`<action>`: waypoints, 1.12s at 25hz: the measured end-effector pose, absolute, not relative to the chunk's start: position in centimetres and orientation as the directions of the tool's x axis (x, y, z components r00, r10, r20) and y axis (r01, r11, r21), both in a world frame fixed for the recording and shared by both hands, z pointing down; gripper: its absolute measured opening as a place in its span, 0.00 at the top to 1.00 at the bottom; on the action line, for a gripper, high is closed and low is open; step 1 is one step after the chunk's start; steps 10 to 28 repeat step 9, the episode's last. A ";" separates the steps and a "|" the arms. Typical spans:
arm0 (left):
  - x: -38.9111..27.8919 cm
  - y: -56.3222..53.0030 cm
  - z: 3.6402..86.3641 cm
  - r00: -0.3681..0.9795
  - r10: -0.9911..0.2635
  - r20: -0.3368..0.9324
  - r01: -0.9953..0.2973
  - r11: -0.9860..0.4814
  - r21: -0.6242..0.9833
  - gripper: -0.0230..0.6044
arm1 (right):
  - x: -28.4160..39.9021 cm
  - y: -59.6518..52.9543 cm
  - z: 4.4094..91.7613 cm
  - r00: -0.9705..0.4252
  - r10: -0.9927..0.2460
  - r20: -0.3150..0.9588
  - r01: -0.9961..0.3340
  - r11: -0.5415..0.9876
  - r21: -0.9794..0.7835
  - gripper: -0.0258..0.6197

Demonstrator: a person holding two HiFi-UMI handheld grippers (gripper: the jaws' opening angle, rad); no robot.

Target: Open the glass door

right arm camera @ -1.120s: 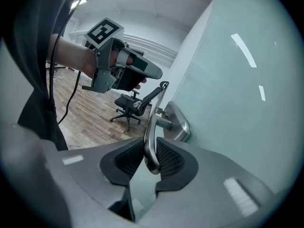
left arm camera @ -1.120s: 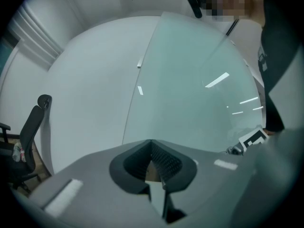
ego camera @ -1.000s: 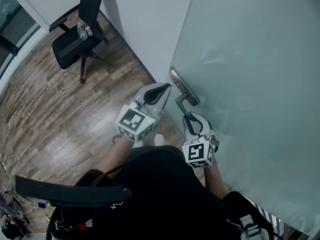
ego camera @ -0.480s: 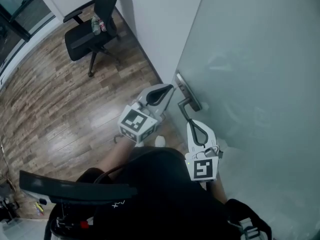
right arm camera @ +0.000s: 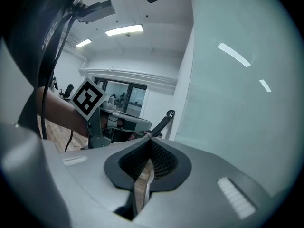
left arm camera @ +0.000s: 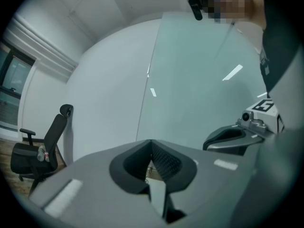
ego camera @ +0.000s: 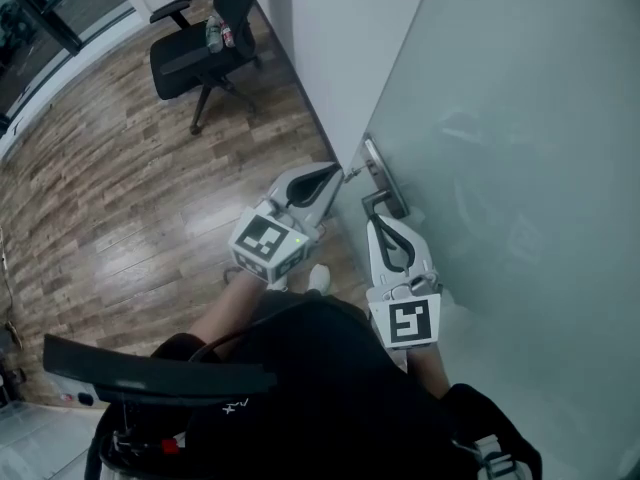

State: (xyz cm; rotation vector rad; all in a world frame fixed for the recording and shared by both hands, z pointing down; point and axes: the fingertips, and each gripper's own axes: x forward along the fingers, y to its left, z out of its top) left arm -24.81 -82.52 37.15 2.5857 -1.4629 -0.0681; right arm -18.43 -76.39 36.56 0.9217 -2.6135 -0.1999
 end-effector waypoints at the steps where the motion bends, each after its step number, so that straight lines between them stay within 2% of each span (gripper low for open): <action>1: -24.9 -82.4 37.3 0.510 -0.859 0.048 -0.852 -0.497 0.167 0.96 | -18.3 -76.4 36.5 -0.727 -0.626 0.282 -0.577 0.779 0.244 0.96; 9: -25.5 -81.4 37.8 0.464 -0.884 0.059 -0.880 -0.451 0.151 0.96 | -18.5 -76.2 37.0 -0.759 -0.595 0.264 -0.543 0.802 0.247 0.96; 28: -25.5 -81.4 37.8 0.464 -0.884 0.059 -0.880 -0.451 0.151 0.96 | -18.5 -76.2 37.0 -0.759 -0.595 0.264 -0.543 0.802 0.247 0.96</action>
